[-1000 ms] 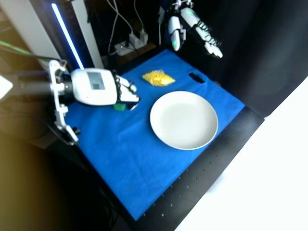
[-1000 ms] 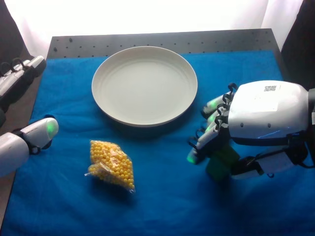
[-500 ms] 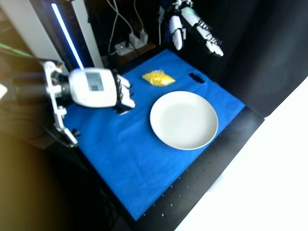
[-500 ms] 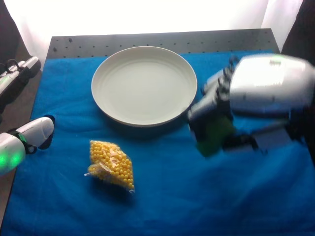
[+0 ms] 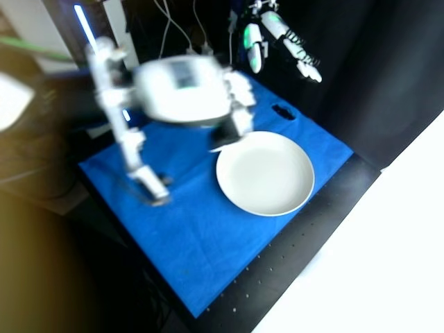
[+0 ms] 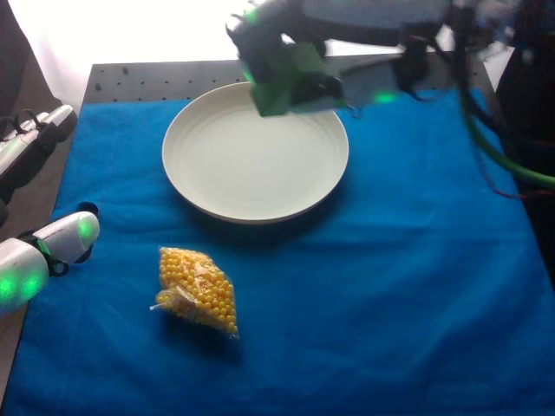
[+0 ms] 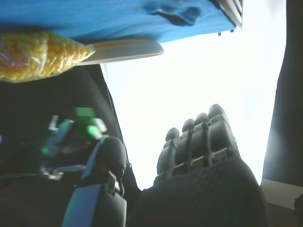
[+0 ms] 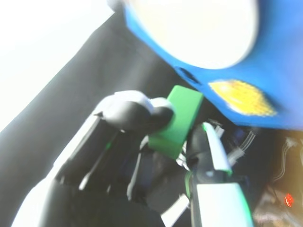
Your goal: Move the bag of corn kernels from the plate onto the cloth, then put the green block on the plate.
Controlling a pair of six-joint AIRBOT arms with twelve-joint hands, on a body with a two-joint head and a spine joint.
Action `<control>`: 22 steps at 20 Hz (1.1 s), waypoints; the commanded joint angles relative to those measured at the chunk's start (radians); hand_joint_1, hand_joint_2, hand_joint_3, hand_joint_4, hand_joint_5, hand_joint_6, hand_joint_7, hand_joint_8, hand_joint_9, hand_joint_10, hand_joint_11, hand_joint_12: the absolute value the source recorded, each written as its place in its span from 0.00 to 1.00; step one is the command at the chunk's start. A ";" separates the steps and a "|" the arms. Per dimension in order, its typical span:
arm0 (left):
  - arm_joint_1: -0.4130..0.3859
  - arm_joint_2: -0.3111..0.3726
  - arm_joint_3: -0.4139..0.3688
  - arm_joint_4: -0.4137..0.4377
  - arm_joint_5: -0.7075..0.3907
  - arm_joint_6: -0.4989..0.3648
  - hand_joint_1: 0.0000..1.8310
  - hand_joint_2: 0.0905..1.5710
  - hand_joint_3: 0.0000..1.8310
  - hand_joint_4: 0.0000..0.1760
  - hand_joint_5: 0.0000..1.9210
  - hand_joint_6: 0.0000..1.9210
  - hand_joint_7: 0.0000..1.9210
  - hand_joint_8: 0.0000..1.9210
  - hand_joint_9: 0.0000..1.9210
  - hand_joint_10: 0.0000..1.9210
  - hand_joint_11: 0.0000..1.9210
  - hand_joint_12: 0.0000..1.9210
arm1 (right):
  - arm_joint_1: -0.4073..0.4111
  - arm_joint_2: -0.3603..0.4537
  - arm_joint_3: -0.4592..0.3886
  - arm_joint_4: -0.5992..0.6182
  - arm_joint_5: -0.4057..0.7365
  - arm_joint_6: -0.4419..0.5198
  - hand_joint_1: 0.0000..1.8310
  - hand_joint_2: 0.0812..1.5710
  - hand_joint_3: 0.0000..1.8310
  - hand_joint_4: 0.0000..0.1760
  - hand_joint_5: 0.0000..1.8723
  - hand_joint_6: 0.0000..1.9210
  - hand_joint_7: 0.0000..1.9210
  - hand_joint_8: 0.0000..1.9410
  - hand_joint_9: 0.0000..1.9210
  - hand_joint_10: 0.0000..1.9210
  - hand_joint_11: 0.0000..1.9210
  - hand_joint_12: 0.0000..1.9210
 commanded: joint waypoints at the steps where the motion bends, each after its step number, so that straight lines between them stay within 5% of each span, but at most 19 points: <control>1: -0.008 -0.007 0.008 0.016 -0.114 -0.003 0.21 0.85 0.00 0.44 0.02 0.00 0.00 0.00 0.00 0.00 0.01 0.01 | 0.009 -0.023 0.019 0.025 0.001 0.000 0.57 0.83 0.00 0.00 0.34 0.77 0.41 0.29 0.37 0.49 0.27 0.84; 2: -0.008 -0.009 0.009 0.016 -0.114 -0.003 0.22 0.85 0.00 0.41 0.02 0.00 0.00 0.00 0.00 0.00 0.01 0.01 | 0.009 -0.055 0.046 0.023 -0.026 0.000 0.61 0.80 0.00 0.00 0.36 0.70 0.40 0.66 0.39 0.56 0.31 0.87; 3: -0.009 -0.010 0.009 0.016 -0.114 -0.003 0.22 0.85 0.00 0.42 0.02 0.00 0.00 0.00 0.00 0.00 0.01 0.01 | 0.009 -0.083 0.071 0.019 -0.061 0.000 0.61 0.81 0.00 0.00 0.34 0.73 0.38 0.76 0.37 0.58 0.29 0.89; 4: -0.009 -0.011 0.009 0.016 -0.115 -0.004 0.20 0.85 0.00 0.25 0.02 0.00 0.00 0.00 0.00 0.00 0.02 0.02 | 0.009 -0.101 0.091 0.018 -0.083 0.000 0.66 0.77 0.00 0.00 0.37 0.63 0.45 0.71 0.50 0.62 0.44 0.86; 7: -0.010 -0.013 0.010 0.016 -0.118 -0.010 0.19 0.86 0.00 0.43 0.03 0.00 0.00 0.00 0.00 0.00 0.00 0.02 | 0.008 -0.172 0.130 0.011 -0.152 0.000 0.65 0.80 0.00 0.00 0.36 0.74 0.38 0.74 0.54 0.71 0.51 0.89; 8: -0.011 -0.014 0.010 0.016 -0.119 -0.011 0.18 0.86 0.00 0.36 0.03 0.00 0.00 0.00 0.00 0.00 0.00 0.05 | 0.008 -0.190 0.132 -0.009 -0.182 0.000 0.65 0.80 0.00 0.00 0.35 0.74 0.37 0.76 0.56 0.77 0.55 0.93; 12: -0.011 -0.016 0.010 0.016 -0.120 -0.013 0.20 0.85 0.00 0.30 0.03 0.00 0.00 0.00 0.00 0.00 0.00 0.03 | -0.045 -0.227 0.157 -0.042 -0.265 0.000 0.64 0.81 0.00 0.00 0.31 0.74 0.41 0.76 0.41 0.55 0.34 0.85; 15: -0.012 -0.018 0.010 0.015 -0.123 -0.014 0.21 0.86 0.00 0.25 0.02 0.00 0.00 0.00 0.00 0.00 0.00 0.00 | -0.067 -0.249 0.159 -0.078 -0.323 0.000 0.63 0.81 0.00 0.00 0.31 0.73 0.40 0.77 0.41 0.47 0.31 0.81; 16: -0.012 -0.018 0.009 0.015 -0.123 -0.015 0.21 0.86 0.00 0.27 0.02 0.00 0.00 0.00 0.00 0.00 0.00 0.00 | -0.073 -0.252 0.158 -0.083 -0.328 0.000 0.70 0.78 0.00 0.00 0.30 0.33 0.39 0.72 0.40 0.38 0.23 0.76; 17: -0.012 -0.018 0.009 0.015 -0.123 -0.015 0.20 0.85 0.00 0.28 0.01 0.00 0.00 0.00 0.00 0.00 0.00 0.00 | -0.078 -0.254 0.158 -0.085 -0.330 0.000 0.61 0.78 0.00 0.00 0.30 0.13 0.38 0.36 0.36 0.33 0.13 0.77; 18: -0.012 -0.019 0.010 0.015 -0.123 -0.016 0.21 0.85 0.00 0.28 0.01 0.00 0.00 0.00 0.00 0.00 0.00 0.00 | -0.081 -0.255 0.158 -0.087 -0.330 0.000 0.48 0.79 0.00 0.00 0.23 0.04 0.33 0.14 0.26 0.19 0.03 0.65; 19: -0.012 -0.019 0.010 0.015 -0.123 -0.016 0.22 0.85 0.00 0.28 0.01 0.00 0.00 0.00 0.00 0.00 0.00 0.00 | -0.081 -0.255 0.157 -0.087 -0.330 0.000 0.42 0.79 0.00 0.00 0.15 0.01 0.25 0.03 0.20 0.08 0.00 0.52; 20: -0.012 -0.019 0.009 0.015 -0.124 -0.016 0.22 0.85 0.00 0.37 0.01 0.00 0.00 0.00 0.00 0.00 0.00 0.00 | -0.081 -0.254 0.154 -0.088 -0.330 0.000 0.35 0.79 0.00 0.00 0.03 0.00 0.08 0.01 0.08 0.02 0.00 0.17; 21: -0.011 -0.020 0.009 0.014 -0.123 -0.016 0.23 0.85 0.00 0.46 0.01 0.00 0.00 0.00 0.00 0.00 0.00 0.00 | -0.081 -0.254 0.150 -0.088 -0.325 0.000 0.30 0.77 0.00 0.06 0.01 0.00 0.02 0.00 0.02 0.00 0.00 0.06; 22: -0.011 -0.020 0.009 0.014 -0.122 -0.016 0.22 0.84 0.00 0.42 0.01 0.00 0.00 0.00 0.00 0.00 0.00 0.00 | -0.081 -0.254 0.141 -0.089 -0.313 0.000 0.30 0.74 0.00 0.24 0.00 0.00 0.00 0.00 0.00 0.00 0.00 0.12</control>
